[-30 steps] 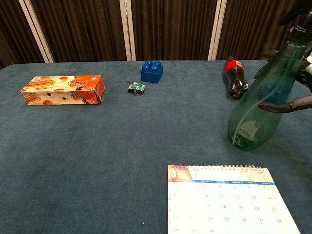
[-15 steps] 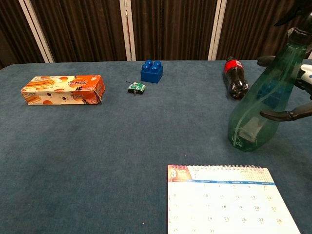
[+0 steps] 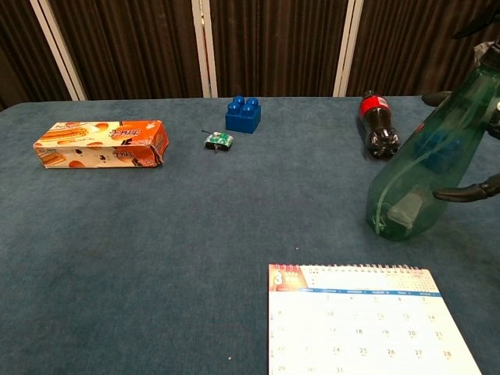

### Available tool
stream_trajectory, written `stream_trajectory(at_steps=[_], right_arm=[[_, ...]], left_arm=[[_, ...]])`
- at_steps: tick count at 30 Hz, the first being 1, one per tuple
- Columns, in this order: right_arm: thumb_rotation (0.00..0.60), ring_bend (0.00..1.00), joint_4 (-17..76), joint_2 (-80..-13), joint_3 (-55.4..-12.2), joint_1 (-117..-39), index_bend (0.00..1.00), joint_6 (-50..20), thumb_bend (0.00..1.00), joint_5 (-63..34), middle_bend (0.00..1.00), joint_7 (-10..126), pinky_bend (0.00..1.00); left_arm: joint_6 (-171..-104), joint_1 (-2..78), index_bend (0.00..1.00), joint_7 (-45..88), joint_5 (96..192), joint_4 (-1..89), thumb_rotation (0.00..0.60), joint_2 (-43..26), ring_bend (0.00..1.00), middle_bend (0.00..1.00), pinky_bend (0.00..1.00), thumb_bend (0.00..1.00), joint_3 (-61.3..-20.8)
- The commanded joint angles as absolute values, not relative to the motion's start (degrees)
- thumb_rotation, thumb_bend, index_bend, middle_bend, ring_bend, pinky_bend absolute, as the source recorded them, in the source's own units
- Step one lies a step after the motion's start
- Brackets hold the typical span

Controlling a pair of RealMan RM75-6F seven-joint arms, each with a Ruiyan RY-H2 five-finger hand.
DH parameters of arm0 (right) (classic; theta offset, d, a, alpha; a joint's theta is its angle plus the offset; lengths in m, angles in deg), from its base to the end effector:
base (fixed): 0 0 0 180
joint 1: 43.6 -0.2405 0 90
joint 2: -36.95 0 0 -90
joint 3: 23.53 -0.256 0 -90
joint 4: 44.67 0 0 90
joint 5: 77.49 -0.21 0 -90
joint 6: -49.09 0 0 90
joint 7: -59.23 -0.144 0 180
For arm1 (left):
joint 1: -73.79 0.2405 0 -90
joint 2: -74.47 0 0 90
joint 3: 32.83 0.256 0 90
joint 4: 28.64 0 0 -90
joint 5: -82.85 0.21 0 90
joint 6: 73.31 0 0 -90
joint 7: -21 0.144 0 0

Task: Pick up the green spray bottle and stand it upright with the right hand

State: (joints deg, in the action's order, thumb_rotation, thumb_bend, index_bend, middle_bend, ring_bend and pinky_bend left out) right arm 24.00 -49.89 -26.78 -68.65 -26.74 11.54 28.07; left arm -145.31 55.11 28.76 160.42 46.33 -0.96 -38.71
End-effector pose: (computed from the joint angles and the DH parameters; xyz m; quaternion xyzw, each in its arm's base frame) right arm -0.2607 -0.2899 0.0407 0.5922 -0.4793 0.5460 0.3486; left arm -0.3241 0.2758 0.1126 -0.6530 -0.3327 -0.3172 0.6019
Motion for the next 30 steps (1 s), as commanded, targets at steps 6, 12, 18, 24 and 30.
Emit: stream_trajectory(at_steps=[6,12,18,24,30], right_arm=[[0.6,0.0,27.4,-47.0,-27.6,-68.8,0.0,-26.7,0.05,11.5,0.0,30.1,0.0],[0.6,0.0,31.0,-43.5,-27.6,-67.7,0.0,-27.2,0.03,10.9,0.0,32.4,0.0],[0.6,0.0,31.0,-39.6,-26.8,-65.6,0.0,-27.7,0.03,10.3,0.0,34.5,0.0],[0.6,0.0,30.4,-33.7,-25.1,-65.0,0.0,-21.2,0.07,6.0,0.0,51.2,0.0],[0.6,0.0,29.0,-37.6,-29.6,-60.4,0.0,-28.2,0.09,-8.4,0.0,83.9,0.0]], left_arm=[[-145.1,55.1,0.0,28.8,160.3,46.4,0.6,-1.0,0.0,0.02,0.04,0.02,-38.7],[-145.1,55.1,0.0,28.8,160.1,46.4,0.6,-0.9,0.0,0.02,0.04,0.02,-38.8],[-145.6,55.5,0.0,28.6,160.1,46.8,0.6,-0.6,0.0,0.02,0.04,0.02,-38.7],[-146.9,56.4,0.0,28.8,160.1,48.5,0.6,0.2,0.0,0.02,0.04,0.02,-38.6],[-148.2,57.3,0.0,29.9,160.4,51.4,0.6,1.3,0.0,0.01,0.04,0.02,-38.2]])
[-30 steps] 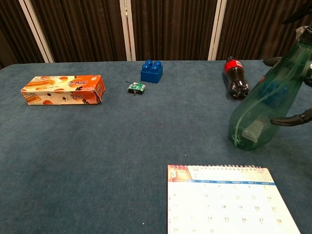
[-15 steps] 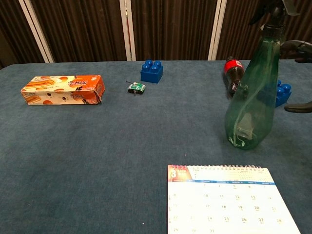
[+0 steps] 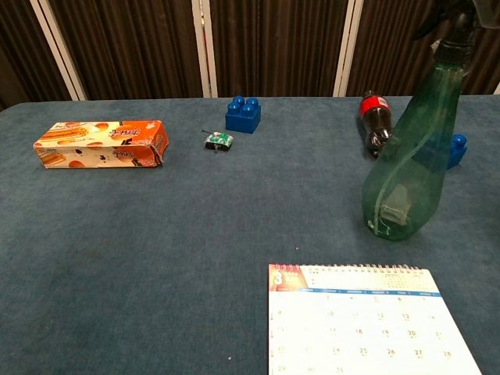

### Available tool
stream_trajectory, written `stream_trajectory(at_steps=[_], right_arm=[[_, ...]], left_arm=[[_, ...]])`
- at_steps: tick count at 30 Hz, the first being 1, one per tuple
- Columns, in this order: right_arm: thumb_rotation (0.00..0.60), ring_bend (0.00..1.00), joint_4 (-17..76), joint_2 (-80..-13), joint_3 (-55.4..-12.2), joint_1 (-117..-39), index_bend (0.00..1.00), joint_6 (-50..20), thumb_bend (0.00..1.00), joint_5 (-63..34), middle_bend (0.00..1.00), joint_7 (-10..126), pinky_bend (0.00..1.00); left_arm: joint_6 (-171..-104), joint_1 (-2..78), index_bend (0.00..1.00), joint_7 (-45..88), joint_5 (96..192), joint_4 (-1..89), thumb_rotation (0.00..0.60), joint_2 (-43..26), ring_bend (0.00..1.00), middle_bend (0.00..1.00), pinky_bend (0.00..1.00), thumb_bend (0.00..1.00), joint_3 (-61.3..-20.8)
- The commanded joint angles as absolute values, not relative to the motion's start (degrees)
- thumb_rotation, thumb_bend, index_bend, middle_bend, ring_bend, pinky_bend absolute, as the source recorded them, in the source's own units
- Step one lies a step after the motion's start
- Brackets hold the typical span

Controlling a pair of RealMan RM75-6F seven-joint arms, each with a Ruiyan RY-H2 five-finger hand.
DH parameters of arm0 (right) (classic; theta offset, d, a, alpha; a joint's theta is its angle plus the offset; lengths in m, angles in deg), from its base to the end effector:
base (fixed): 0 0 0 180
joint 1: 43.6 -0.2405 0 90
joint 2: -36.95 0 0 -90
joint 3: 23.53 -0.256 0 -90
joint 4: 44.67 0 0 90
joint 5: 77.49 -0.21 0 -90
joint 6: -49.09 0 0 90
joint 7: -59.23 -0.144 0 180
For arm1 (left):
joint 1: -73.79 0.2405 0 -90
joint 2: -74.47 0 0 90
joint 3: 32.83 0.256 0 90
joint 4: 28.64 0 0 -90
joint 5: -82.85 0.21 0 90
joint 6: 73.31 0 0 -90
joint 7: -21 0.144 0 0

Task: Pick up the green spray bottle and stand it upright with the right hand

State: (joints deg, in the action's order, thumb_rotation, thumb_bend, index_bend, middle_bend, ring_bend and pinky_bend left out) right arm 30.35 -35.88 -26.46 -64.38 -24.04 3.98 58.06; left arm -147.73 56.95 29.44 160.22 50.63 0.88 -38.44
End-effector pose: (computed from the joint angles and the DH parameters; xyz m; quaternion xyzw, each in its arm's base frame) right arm -0.3155 -0.2783 0.1207 0.6676 -0.3408 0.3568 0.5576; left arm -0.3198 0.2619 0.1192 -0.6406 -0.3414 -0.3271 0.6051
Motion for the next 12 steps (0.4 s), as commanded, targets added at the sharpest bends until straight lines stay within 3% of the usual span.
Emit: stream_trajectory(at_steps=[1,4,12], right_arm=[[0.6,0.0,28.8,-38.4,-30.2,-59.7,0.0,-29.2,0.09,-9.5,0.0,84.2,0.0],[0.6,0.0,26.8,-40.1,-31.6,-58.2,0.0,-31.3,0.12,-10.4,0.0,81.3,0.0],[0.6,0.0,32.7,-35.6,-32.0,-56.2,0.0,-32.3,0.12,-7.3,0.0,72.4,0.0]], left_arm=[[-148.3,57.5,0.0,30.1,160.4,51.7,0.6,1.4,0.0,0.01,0.04,0.02,-38.1],[-148.8,58.0,0.0,30.6,160.4,52.6,0.6,1.7,0.0,0.01,0.04,0.02,-37.9],[-151.4,59.2,0.0,31.3,162.5,54.6,0.6,2.4,0.0,0.0,0.04,0.02,-37.1]])
